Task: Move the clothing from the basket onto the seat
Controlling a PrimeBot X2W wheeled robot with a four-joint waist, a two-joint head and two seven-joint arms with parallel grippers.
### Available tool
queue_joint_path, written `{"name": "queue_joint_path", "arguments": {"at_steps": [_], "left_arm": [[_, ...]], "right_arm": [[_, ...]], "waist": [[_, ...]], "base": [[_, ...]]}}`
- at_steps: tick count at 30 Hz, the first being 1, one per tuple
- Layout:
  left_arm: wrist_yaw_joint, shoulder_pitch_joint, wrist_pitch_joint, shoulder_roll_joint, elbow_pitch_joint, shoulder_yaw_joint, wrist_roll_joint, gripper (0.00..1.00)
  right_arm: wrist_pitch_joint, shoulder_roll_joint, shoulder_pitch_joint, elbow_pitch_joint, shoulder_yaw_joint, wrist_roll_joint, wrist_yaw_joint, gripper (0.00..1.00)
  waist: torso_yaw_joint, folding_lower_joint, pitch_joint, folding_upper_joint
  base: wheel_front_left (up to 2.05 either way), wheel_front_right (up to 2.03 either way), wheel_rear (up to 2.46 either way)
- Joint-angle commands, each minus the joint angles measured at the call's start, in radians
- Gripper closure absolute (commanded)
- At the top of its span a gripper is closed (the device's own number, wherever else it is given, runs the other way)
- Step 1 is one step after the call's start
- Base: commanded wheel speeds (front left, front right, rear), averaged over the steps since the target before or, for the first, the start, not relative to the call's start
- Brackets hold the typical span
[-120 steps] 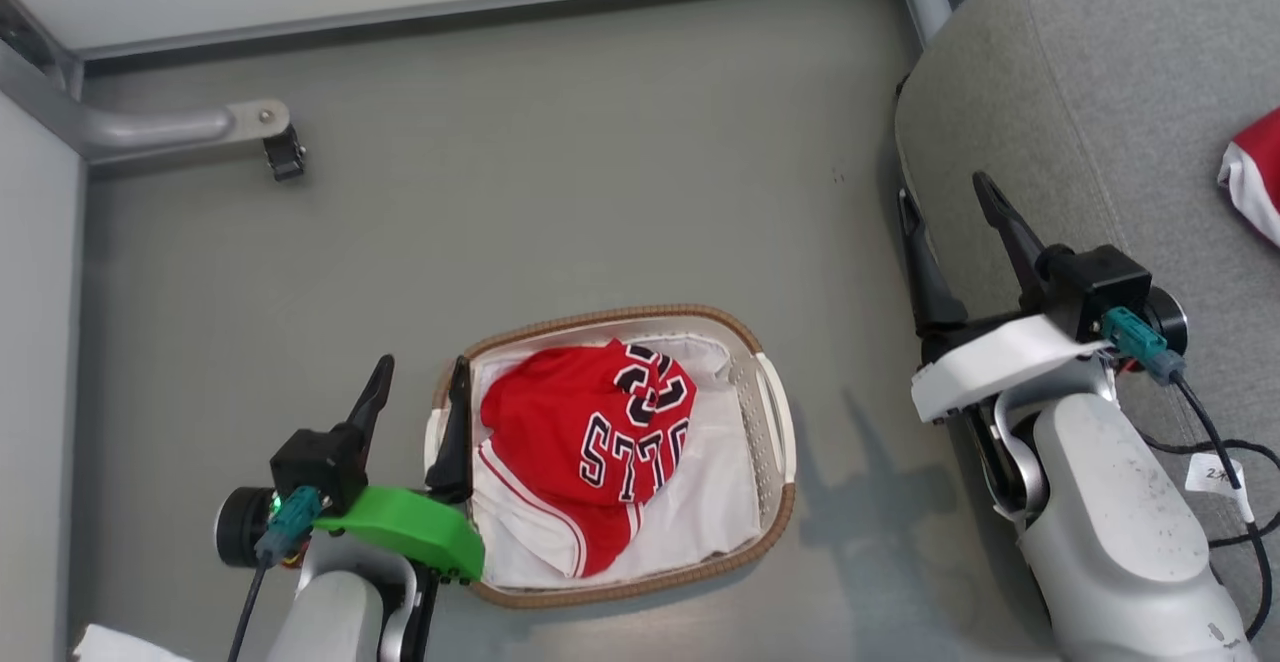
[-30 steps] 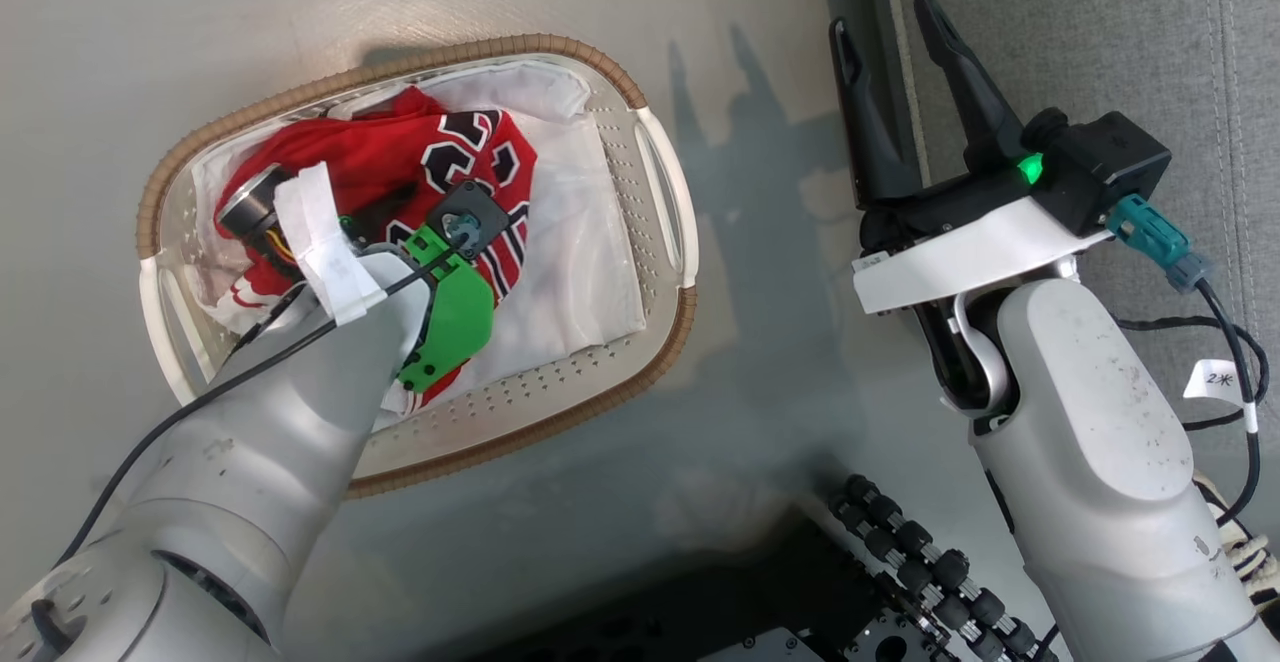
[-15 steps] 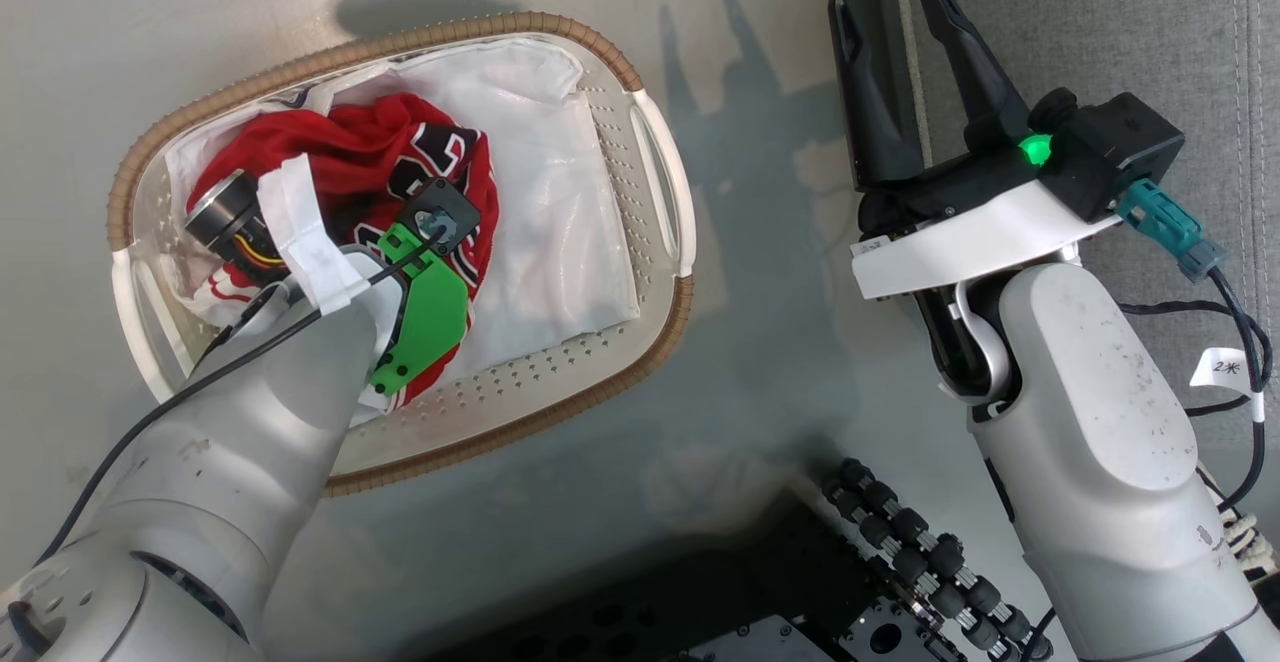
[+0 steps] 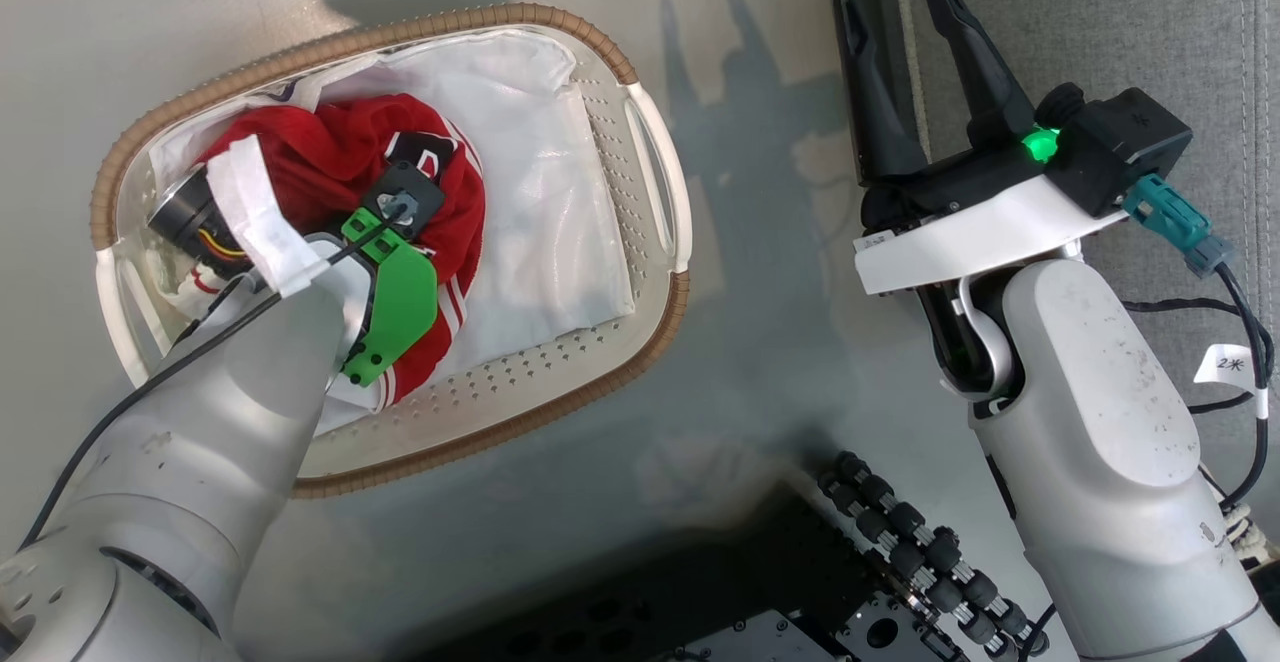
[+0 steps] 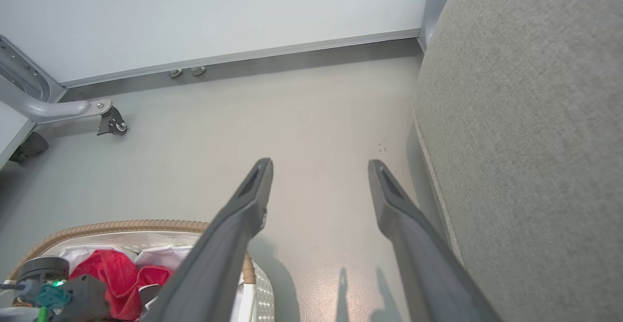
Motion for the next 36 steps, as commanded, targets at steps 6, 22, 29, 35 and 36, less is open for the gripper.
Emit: {"name": "queue_joint_path", "arguments": {"at_steps": [6, 22, 29, 35, 36], "left_arm": [[-0.001, 0.014, -0.038, 0.019, -0.022, -0.045, -0.062, 1.0], [-0.001, 0.093, -0.211, -0.03, -0.075, -0.151, -0.236, 1.0], [-0.001, 0.145, -0.29, -0.068, -0.098, -0.157, -0.314, 1.0], [-0.001, 0.189, -0.317, -0.088, -0.132, -0.109, -0.369, 1.0], [-0.001, 0.193, -0.318, -0.09, -0.15, -0.094, -0.374, 1.0]], "right_arm": [[-0.002, -0.003, -0.019, 0.019, -0.013, -0.002, -0.001, 0.0], [-0.002, -0.003, 0.019, 0.111, 0.0, -0.054, -0.001, 0.0], [-0.002, -0.004, 0.071, 0.16, 0.013, -0.082, -0.001, 0.0], [-0.002, -0.004, 0.129, 0.192, 0.007, -0.107, -0.001, 0.0], [-0.002, -0.004, 0.139, 0.193, 0.005, -0.109, -0.001, 0.0]], "waist": [[0.01, 0.0, -0.022, 0.0], [0.075, 0.0, -0.241, 0.0], [0.122, 0.0, -0.374, 0.0], [0.157, 0.0, -0.488, 0.0], [0.162, 0.0, -0.504, 0.0]], "base": [[0.0, 0.0, 0.0], [0.0, 0.0, 0.0], [0.0, 0.0, 0.0], [0.0, 0.0, 0.0], [0.0, 0.0, 0.0]]}}
